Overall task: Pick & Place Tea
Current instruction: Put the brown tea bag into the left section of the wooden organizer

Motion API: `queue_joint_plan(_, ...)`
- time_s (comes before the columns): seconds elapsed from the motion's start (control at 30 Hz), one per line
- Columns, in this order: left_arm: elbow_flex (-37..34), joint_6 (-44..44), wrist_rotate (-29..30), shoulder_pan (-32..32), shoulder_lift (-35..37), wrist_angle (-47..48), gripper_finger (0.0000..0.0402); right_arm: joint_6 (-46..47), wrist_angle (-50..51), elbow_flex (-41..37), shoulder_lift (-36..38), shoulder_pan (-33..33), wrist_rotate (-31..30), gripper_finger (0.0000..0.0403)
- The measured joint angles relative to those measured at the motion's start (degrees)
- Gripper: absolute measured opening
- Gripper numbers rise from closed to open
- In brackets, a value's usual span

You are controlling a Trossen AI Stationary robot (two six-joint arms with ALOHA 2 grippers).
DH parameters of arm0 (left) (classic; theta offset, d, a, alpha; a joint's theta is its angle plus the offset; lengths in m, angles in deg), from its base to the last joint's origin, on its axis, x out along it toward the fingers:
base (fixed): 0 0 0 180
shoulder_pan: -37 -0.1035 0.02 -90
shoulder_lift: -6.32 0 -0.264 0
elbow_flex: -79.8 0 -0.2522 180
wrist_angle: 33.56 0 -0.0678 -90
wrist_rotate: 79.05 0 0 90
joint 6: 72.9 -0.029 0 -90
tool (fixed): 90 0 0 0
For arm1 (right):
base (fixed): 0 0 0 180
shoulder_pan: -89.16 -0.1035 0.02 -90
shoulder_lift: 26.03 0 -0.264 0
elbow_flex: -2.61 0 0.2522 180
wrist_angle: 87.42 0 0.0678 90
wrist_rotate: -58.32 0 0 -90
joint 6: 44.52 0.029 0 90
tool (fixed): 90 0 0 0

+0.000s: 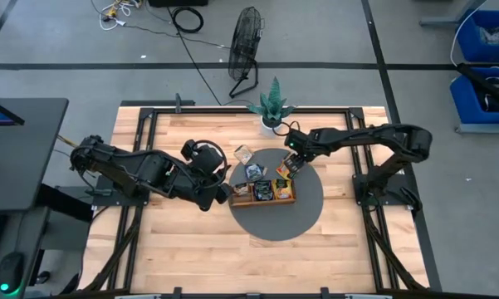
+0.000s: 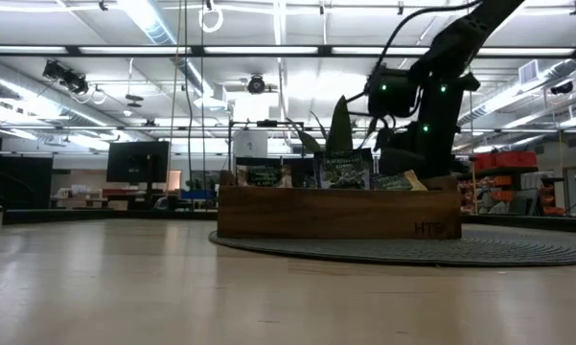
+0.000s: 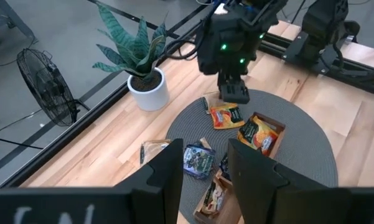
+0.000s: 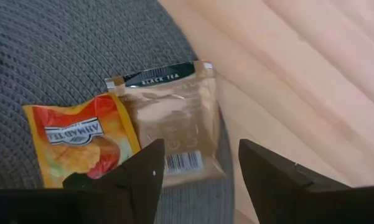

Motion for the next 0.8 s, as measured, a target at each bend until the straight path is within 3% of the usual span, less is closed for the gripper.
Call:
queue_joint_plan(0.3,0.01,0.01,-0.04,0.0,0.0,-0.31,0.0131,-2.05,-1.91,0.24,-4.72,-0.02,-0.04,0.0196)
queue_joint_plan(0.4,0.0,0.02,-0.04,0.0,0.0,-0.4,0.0131,-3.05,-3.1,0.2,-4.57,-0.03,0.14,0.0149)
queue_joint_plan(0.57,0.0,0.0,-0.03,0.0,0.0,-0.41,0.0131,-4.13,-3.48,0.12,-4.5,0.02,-0.28,0.0025)
queue_joint_plan(0.8,0.0,-0.04,-0.04,0.0,0.02,-0.39,0.0131,-3.77,-2.93,-0.03,-3.73,-0.16,-1.23,0.0005)
